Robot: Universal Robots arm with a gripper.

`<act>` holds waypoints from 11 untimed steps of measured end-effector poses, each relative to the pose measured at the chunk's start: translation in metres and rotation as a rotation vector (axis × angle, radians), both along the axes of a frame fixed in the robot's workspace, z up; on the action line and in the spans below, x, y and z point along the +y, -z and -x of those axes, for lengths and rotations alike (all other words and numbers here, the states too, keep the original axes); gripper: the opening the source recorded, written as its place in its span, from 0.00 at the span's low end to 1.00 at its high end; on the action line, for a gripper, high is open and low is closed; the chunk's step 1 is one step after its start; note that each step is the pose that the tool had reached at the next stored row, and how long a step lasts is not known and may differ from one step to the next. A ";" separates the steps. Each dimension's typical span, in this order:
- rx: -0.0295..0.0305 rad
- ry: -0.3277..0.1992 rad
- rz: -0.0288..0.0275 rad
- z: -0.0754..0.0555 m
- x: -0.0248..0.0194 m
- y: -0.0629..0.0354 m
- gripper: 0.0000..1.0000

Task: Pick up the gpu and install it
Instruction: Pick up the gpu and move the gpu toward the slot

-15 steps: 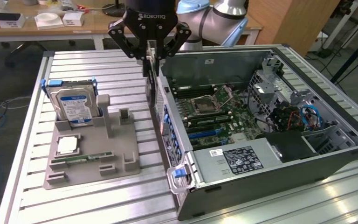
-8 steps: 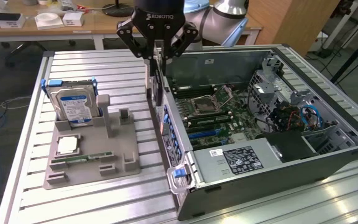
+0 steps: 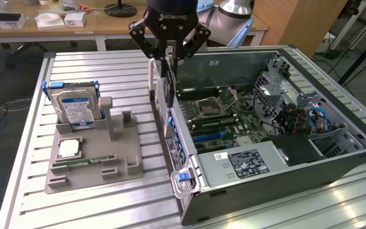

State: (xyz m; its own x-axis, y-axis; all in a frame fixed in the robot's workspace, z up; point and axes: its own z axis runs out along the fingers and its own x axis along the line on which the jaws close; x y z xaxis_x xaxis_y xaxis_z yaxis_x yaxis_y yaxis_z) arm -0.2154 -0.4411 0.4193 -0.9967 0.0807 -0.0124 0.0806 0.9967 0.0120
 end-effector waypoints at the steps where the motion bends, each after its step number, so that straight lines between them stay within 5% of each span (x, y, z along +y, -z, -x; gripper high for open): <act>1: -0.0001 0.000 0.0000 -0.002 0.0000 0.0000 0.26; 11: -0.0001 0.000 0.0000 -0.020 0.0000 0.0000 0.26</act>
State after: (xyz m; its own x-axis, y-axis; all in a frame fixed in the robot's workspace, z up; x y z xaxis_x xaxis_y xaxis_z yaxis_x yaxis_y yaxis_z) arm -0.1952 -0.4411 0.4192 -0.9967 0.0807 -0.0125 0.0806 0.9967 0.0120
